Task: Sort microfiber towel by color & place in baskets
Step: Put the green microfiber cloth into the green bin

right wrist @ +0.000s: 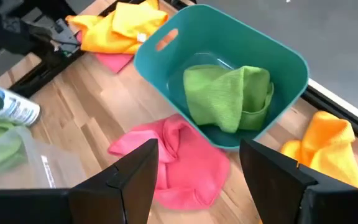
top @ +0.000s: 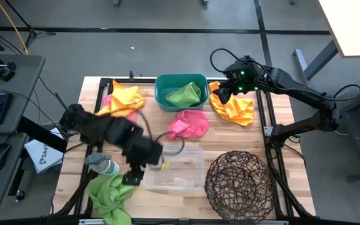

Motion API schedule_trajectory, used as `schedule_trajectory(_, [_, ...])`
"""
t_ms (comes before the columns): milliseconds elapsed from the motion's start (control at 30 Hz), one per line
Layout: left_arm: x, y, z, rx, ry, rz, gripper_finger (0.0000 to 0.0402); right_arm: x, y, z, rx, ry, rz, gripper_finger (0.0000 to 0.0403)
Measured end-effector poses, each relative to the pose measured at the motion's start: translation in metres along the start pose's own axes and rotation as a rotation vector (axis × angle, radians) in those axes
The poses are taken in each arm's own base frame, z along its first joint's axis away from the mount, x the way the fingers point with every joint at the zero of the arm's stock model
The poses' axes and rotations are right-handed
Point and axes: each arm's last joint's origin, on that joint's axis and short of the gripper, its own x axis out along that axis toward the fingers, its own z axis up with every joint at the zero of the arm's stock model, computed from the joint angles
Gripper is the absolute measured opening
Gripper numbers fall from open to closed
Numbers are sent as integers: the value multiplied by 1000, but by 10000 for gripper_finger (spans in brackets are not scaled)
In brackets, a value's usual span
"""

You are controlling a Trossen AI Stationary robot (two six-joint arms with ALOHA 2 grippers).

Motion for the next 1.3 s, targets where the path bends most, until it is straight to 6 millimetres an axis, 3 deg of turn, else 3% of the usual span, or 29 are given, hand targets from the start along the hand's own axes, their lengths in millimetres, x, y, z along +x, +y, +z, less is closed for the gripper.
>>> schedule_trajectory(133, [17, -30, -17, 10, -10, 115, 213, 0, 4, -1, -24, -1, 14, 222])
schedule_trajectory(267, [53, -51, -35, 89, 83, 149, 213, 0, 8, -2, -33, 4, 23, 222])
schedule_trajectory(467, [105, -63, -73, 183, 255, 202, 213, 0, 10, -3, -19, 8, 29, 222])
schedule_trajectory(733, [166, -70, -111, 322, 264, 224, 213, 0, 10, -3, 28, 0, 16, 222])
schedule_trajectory(967, [186, -54, -124, 266, 269, 360, 213, 1, 9, -3, 50, -7, -2, 222])
schedule_trajectory(1300, [205, -46, -127, 274, 227, 321, 213, 1, 9, -3, 65, -10, -8, 222])
